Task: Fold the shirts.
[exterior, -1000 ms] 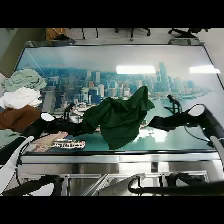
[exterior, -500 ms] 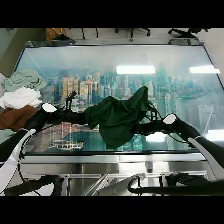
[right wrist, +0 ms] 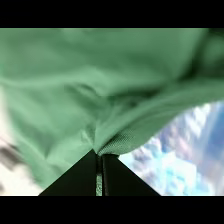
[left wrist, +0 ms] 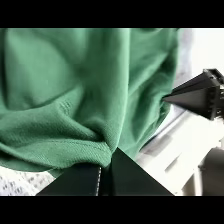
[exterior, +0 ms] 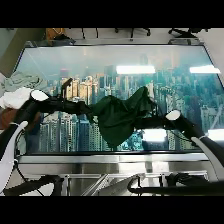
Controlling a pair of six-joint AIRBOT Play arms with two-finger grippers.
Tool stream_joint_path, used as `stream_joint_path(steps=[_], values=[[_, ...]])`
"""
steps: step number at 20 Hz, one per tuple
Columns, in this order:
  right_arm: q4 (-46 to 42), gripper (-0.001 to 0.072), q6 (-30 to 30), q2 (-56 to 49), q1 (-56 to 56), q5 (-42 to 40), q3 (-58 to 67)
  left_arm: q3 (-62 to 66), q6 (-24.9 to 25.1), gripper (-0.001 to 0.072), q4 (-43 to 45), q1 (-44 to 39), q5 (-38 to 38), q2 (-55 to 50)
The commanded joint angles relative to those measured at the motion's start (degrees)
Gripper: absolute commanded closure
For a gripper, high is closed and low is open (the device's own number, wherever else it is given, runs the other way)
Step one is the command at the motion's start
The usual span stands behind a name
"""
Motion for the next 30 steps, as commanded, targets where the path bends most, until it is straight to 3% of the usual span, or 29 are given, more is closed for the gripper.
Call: stream_joint_path(steps=[1,3,6,10,14,17,20,23,27,30], values=[[0.1,0.0693,-0.8,9.6,-9.1,9.1,9.0,6.9,-3.4,0.0695,0.0,6.0,-8.2,3.6],[0.1,0.0693,-0.8,15.3,-17.4,12.1,17.1,11.0,-5.2,0.0695,-0.4,11.5,-10.3,8.8],[1.4,0.0694,-2.5,21.2,-28.3,13.6,29.0,17.0,-5.4,0.0695,-9.4,19.6,-11.5,18.1],[3.4,0.0694,-5.8,24.7,-34.6,13.1,44.4,27.0,-5.4,0.0695,-18.2,28.4,-12.9,29.3],[2.7,0.0693,-8.7,24.5,-35.1,12.9,55.3,36.1,-4.7,0.0695,-16.7,33.2,-13.9,36.1],[3.0,0.0694,-8.9,21.8,-35.1,15.2,55.7,38.8,-4.8,0.0694,-7.9,33.9,-14.5,36.4],[6.4,0.0693,-9.0,14.1,-35.1,19.5,54.1,33.0,-4.5,0.0695,-7.2,30.4,-15.2,31.8],[10.6,0.0693,-10.6,4.7,-33.4,22.4,47.8,22.9,0.8,0.0695,-7.0,20.7,-13.2,22.8],[10.3,0.0693,-14.3,-9.4,-27.3,20.3,35.1,12.9,8.4,0.0695,-7.0,9.1,-5.9,4.1],[9.2,0.0693,-15.6,-20.2,-25.7,16.7,31.0,14.0,9.1,0.0694,-7.0,6.3,-4.2,-12.2]])
